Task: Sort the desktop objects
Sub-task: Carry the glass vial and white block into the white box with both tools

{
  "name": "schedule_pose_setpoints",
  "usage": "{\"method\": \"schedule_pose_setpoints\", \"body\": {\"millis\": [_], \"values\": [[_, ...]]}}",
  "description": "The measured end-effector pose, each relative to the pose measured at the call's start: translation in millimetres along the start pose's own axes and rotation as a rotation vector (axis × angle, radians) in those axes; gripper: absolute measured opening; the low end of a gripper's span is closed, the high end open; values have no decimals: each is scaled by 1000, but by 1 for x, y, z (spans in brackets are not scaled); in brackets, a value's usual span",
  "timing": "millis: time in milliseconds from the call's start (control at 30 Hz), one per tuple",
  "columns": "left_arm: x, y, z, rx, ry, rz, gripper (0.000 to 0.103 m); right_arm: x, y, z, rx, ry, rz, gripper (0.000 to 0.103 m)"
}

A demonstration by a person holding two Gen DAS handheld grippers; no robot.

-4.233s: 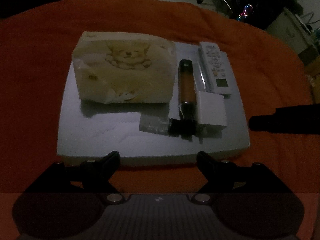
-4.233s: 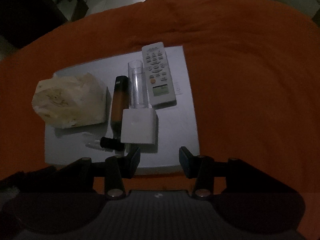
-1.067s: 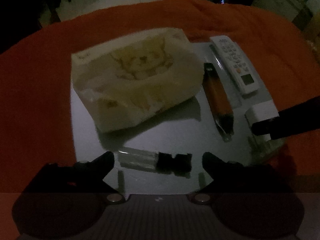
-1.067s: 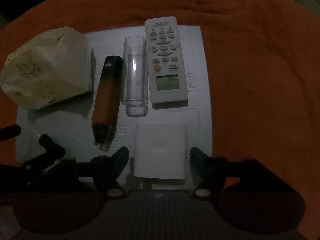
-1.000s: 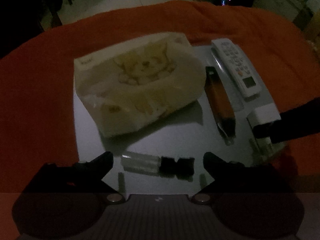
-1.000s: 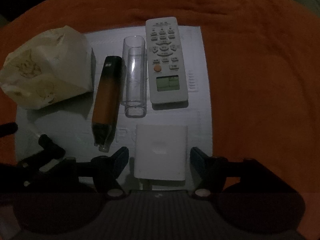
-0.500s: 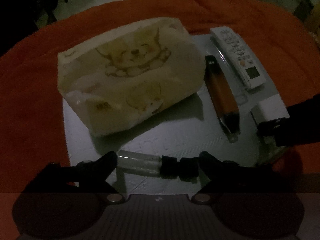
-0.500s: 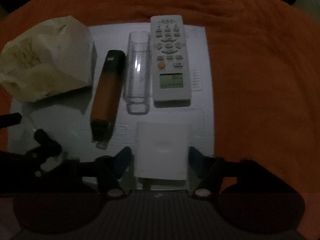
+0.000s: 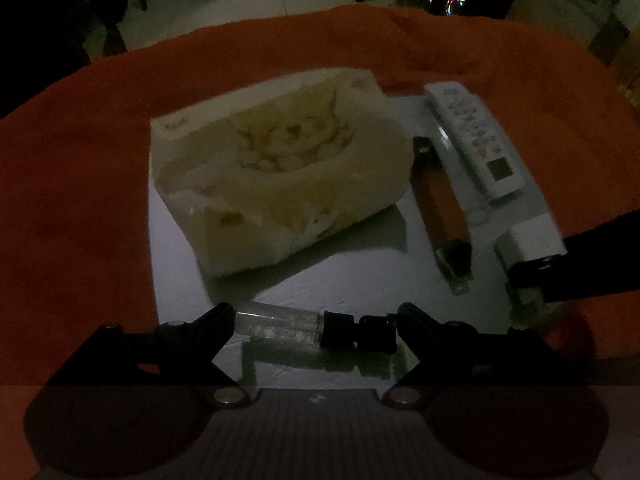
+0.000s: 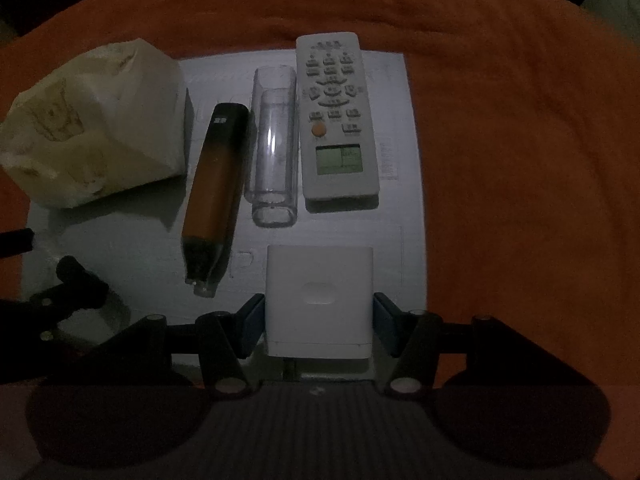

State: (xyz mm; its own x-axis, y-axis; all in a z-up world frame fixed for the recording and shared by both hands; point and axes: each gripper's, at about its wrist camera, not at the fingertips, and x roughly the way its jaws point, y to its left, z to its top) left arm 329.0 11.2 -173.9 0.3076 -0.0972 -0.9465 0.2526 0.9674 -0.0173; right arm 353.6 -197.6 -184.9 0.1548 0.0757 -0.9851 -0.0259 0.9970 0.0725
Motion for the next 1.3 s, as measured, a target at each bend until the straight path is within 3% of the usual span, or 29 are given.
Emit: {"method": "schedule_pose_setpoints", "body": {"millis": [200,533,967,1300], "values": [[-23,0,-6,2,-14,-13,86,-11,-4,1,16,-22,10,59],[-71,-3,-25,-39,-61,0,86,-66,3,-15,-1,-101,34,59],[-144,-13,-87,-114,-117,-4,86,-158,38,-95,-77,-184,110,59],[-153,-20,-149,-151,-95,-11,86,-149,72,-166,-151,-100,171,59]]}}
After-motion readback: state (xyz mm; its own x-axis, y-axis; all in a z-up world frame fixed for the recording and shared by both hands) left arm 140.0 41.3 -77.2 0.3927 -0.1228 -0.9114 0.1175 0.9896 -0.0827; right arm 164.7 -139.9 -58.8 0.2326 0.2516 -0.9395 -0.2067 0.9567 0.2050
